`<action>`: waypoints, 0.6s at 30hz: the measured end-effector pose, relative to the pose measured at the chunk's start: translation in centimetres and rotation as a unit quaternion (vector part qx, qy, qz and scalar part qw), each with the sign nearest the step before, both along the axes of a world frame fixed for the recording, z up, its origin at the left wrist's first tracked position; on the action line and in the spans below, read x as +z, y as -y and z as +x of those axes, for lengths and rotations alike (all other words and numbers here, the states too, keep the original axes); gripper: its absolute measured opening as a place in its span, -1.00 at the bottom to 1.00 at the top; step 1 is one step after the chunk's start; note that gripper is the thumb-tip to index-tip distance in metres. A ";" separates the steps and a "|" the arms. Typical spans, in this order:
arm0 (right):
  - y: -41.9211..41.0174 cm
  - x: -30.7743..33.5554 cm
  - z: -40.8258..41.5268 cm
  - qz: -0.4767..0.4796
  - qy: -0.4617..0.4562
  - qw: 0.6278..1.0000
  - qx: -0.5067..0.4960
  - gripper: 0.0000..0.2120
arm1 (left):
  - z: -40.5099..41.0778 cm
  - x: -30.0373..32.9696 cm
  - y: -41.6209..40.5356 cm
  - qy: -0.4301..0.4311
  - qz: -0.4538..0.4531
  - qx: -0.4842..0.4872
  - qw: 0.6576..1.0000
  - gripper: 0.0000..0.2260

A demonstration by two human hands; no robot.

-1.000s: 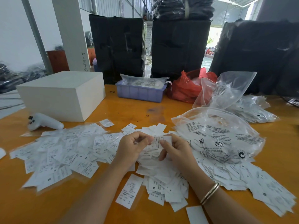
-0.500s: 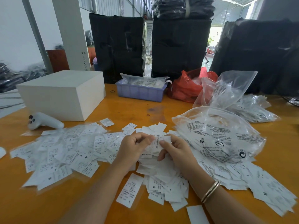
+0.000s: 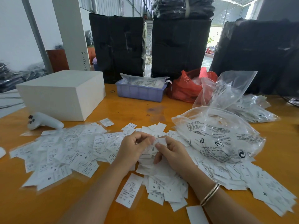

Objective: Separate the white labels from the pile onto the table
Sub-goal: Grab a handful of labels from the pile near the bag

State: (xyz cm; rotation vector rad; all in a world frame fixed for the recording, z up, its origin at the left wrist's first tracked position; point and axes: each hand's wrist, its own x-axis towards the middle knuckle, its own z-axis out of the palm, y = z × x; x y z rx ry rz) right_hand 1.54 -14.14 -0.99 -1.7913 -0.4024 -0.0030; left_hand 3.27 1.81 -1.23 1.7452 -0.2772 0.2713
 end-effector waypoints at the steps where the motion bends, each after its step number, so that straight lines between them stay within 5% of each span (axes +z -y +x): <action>1: 0.1 0.0 0.0 0.020 -0.008 1.000 -0.003 -0.87 | 0.0 0.1 0.0 -0.004 -0.005 -0.010 1.000 -0.74; 7: 0.6 0.2 0.2 0.123 -0.052 0.991 0.000 -0.77 | 0.0 0.0 0.2 -0.017 -0.032 -0.020 0.999 -0.89; 18: -0.5 -0.1 0.0 0.037 -0.004 0.999 0.004 -0.84 | 0.1 -0.1 0.1 -0.010 0.005 -0.009 1.000 -0.93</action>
